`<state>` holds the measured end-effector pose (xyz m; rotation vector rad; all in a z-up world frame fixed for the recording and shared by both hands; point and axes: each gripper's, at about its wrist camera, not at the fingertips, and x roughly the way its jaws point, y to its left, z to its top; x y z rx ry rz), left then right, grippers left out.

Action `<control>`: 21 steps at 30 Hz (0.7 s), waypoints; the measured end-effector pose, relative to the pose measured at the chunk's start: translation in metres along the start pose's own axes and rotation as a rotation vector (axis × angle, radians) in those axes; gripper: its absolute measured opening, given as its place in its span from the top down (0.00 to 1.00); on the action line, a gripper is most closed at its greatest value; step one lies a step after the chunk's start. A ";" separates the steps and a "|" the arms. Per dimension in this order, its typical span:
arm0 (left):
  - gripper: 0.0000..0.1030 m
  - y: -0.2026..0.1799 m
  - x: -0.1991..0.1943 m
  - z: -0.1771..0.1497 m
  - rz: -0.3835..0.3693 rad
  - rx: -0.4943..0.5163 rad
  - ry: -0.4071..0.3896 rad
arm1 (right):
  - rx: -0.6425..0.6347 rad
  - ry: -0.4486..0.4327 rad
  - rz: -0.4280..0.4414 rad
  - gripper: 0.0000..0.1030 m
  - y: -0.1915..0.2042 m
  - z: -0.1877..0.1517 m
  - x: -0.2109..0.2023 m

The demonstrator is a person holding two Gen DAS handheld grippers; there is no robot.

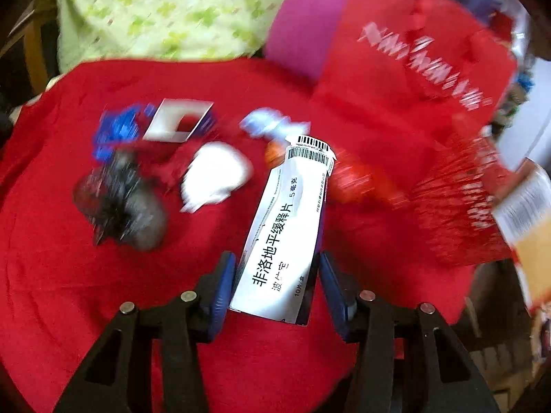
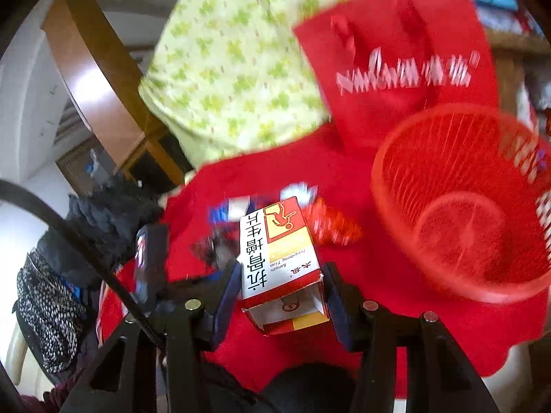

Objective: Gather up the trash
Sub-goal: 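Carry both boxes over the red mesh basket and open both tools to drop them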

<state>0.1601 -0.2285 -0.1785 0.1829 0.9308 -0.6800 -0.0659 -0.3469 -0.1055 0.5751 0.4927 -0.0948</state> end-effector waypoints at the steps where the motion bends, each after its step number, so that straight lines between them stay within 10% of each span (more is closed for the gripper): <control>1: 0.50 -0.013 -0.011 0.006 -0.024 0.020 -0.022 | 0.014 -0.041 -0.010 0.50 -0.006 0.008 -0.013; 13: 0.49 -0.172 -0.029 0.058 -0.231 0.190 -0.072 | 0.256 -0.171 -0.167 0.48 -0.128 0.034 -0.058; 21: 0.37 -0.195 -0.010 0.047 -0.213 0.211 -0.010 | 0.353 -0.173 -0.153 0.28 -0.160 0.030 -0.060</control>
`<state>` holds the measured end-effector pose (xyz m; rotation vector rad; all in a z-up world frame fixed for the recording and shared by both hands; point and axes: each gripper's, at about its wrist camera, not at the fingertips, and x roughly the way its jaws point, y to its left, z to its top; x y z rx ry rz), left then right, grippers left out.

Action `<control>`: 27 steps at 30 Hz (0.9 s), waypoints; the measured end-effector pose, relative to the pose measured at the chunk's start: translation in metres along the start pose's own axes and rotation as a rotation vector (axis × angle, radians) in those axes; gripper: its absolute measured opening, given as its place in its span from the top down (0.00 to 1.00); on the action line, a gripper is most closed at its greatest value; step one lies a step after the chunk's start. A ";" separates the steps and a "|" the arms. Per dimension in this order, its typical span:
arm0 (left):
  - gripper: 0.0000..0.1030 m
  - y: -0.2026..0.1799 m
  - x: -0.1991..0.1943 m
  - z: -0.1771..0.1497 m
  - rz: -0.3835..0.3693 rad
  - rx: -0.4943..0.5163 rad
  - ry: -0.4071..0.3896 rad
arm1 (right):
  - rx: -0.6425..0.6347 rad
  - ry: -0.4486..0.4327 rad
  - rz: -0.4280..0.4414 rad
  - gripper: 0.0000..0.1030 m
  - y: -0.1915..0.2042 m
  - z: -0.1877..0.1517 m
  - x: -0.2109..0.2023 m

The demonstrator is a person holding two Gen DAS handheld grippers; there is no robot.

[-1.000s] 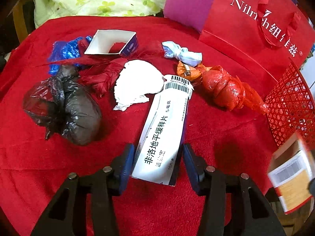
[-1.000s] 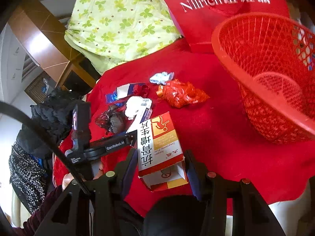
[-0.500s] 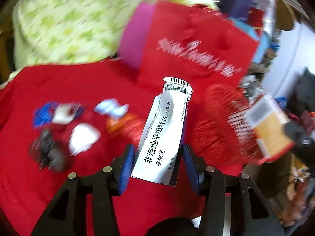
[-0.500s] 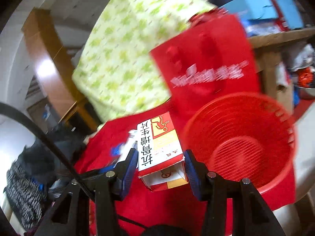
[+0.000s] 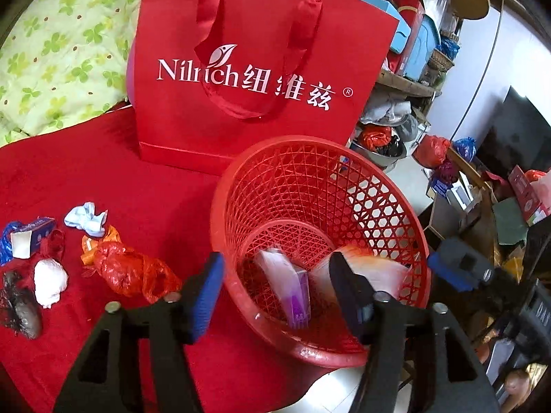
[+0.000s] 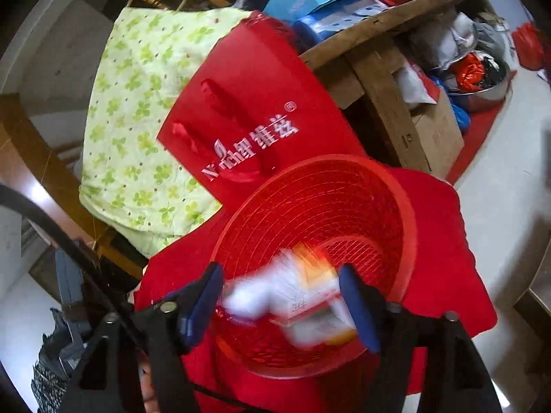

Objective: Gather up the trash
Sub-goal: 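Carry both boxes over the red mesh basket and open both tools to drop them, then grasp the black plastic bag with the left tool while the right tool grasps the red bag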

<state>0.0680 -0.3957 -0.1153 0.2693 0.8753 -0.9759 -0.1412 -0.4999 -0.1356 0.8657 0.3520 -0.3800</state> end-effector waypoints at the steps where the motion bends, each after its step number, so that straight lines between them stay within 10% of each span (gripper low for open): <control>1: 0.37 0.003 -0.006 -0.006 0.008 0.000 -0.007 | -0.006 -0.011 0.008 0.28 0.001 0.000 -0.004; 12: 0.34 0.104 -0.093 -0.096 0.248 -0.117 -0.061 | -0.209 -0.064 0.204 0.28 0.092 -0.029 -0.021; 19: 0.34 0.198 -0.143 -0.157 0.482 -0.255 -0.065 | -0.343 0.130 0.260 0.28 0.164 -0.078 0.036; 27: 0.34 0.274 -0.147 -0.170 0.508 -0.424 -0.044 | -0.473 0.316 0.134 0.28 0.190 -0.122 0.153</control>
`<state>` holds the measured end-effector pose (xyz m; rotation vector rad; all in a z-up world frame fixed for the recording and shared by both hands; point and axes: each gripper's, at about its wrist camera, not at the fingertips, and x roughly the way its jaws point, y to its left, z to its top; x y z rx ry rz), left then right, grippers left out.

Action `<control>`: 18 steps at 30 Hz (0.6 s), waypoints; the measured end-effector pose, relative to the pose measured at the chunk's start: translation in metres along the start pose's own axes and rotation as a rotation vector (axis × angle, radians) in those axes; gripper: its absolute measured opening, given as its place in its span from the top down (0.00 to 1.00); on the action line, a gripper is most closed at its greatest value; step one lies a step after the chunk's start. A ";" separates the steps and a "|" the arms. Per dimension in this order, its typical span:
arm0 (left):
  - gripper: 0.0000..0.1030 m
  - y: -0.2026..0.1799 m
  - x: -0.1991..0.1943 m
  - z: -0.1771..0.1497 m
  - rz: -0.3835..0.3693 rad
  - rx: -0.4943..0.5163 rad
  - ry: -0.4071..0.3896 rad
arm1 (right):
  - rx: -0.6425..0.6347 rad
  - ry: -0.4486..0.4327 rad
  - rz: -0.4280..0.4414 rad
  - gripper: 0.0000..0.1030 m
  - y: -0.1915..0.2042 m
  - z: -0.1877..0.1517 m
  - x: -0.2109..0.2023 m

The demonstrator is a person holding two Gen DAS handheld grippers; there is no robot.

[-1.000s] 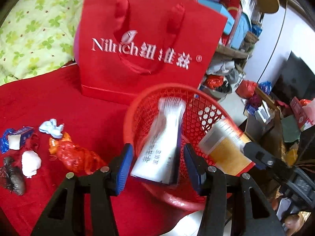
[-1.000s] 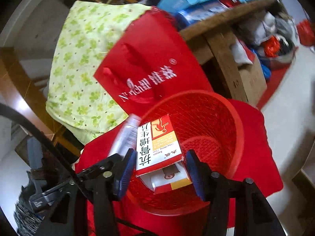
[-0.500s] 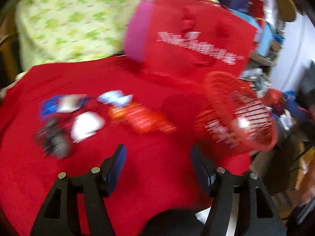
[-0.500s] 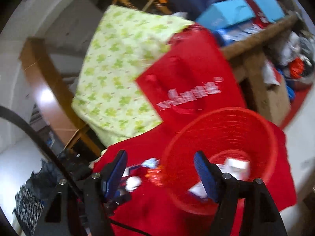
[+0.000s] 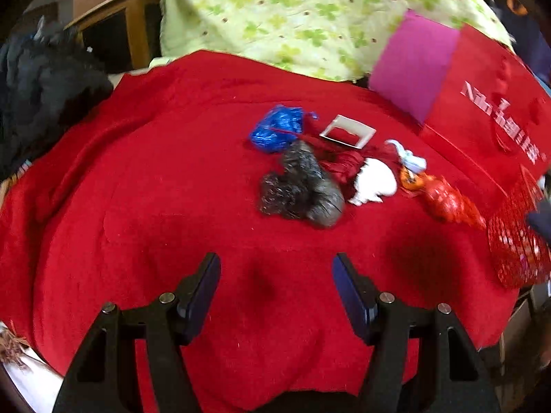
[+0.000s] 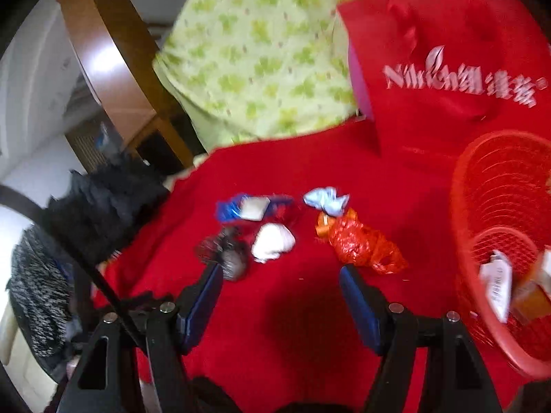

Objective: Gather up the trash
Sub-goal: 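Grasp the black plastic bag with the left tool while the right tool grasps the red bag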

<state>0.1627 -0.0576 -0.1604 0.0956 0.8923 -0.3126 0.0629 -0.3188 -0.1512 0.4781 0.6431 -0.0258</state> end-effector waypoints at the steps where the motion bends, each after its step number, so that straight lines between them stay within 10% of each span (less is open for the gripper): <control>1: 0.34 0.000 0.005 0.005 -0.007 -0.007 0.006 | -0.002 0.013 -0.021 0.28 -0.004 0.003 0.011; 15: 0.30 -0.022 0.128 0.059 -0.090 -0.124 0.162 | 0.075 0.186 -0.133 0.39 -0.074 0.021 0.129; 18: 0.61 -0.023 0.132 0.050 -0.147 -0.146 0.172 | 0.069 0.165 -0.110 0.52 -0.073 0.015 0.125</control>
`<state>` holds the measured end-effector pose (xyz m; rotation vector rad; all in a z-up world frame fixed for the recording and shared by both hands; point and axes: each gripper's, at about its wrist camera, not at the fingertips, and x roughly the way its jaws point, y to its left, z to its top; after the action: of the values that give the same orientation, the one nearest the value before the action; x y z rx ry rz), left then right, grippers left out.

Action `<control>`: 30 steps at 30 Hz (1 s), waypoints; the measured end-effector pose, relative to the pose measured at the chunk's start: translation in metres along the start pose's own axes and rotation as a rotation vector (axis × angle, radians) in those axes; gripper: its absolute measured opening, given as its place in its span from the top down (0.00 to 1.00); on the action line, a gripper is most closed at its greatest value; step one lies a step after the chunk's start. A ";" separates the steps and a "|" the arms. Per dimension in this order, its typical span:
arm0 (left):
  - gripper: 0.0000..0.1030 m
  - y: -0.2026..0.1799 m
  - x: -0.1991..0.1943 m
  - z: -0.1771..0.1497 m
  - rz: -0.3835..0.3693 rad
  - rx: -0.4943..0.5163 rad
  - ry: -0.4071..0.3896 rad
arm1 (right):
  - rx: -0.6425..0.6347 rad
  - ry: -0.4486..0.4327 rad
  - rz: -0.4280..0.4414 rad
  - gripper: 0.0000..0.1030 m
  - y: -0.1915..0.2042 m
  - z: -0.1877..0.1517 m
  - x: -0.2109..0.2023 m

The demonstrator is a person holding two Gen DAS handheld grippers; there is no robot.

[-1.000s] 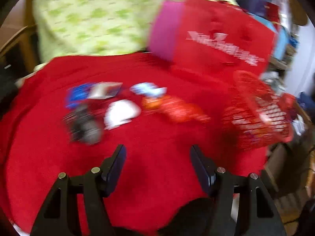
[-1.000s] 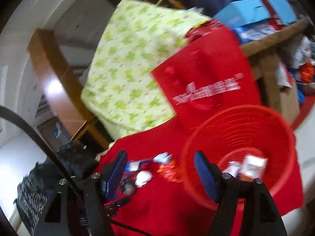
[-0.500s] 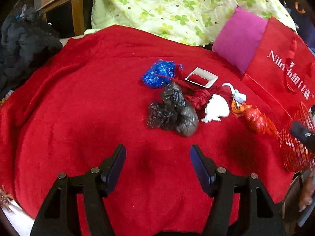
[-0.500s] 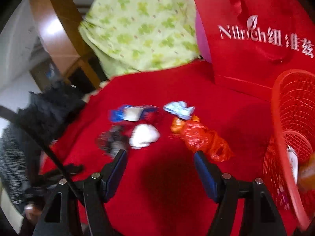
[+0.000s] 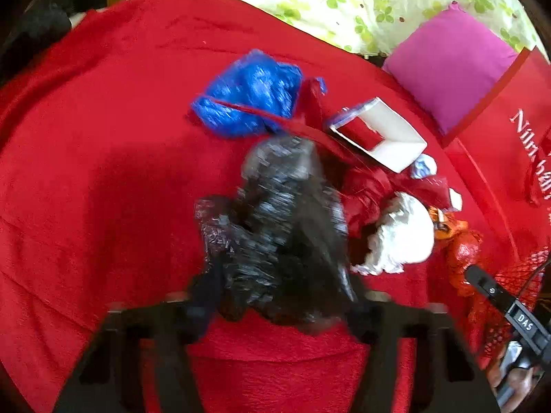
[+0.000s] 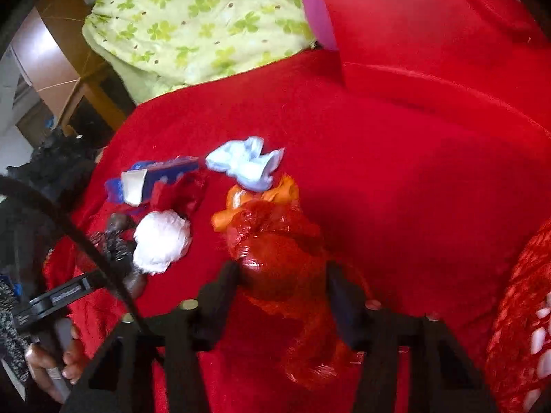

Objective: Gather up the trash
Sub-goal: 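Grasp the black plastic bag with the left tool while the right tool grasps the red bag, then carry both plastic bags over the red mesh basket and open both tools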

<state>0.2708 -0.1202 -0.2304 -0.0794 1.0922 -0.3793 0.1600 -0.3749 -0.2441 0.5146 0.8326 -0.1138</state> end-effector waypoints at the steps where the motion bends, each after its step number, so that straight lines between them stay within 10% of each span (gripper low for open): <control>1: 0.67 -0.001 -0.003 -0.003 -0.014 0.002 -0.005 | -0.009 -0.012 0.011 0.55 0.002 -0.002 -0.005; 30: 0.70 -0.128 -0.240 -0.120 0.213 0.349 -0.422 | -0.118 -0.354 0.252 0.55 0.072 -0.080 -0.251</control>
<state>0.0358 -0.1436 -0.0503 0.2551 0.5991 -0.3367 -0.0423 -0.2987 -0.0773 0.4668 0.4214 0.0745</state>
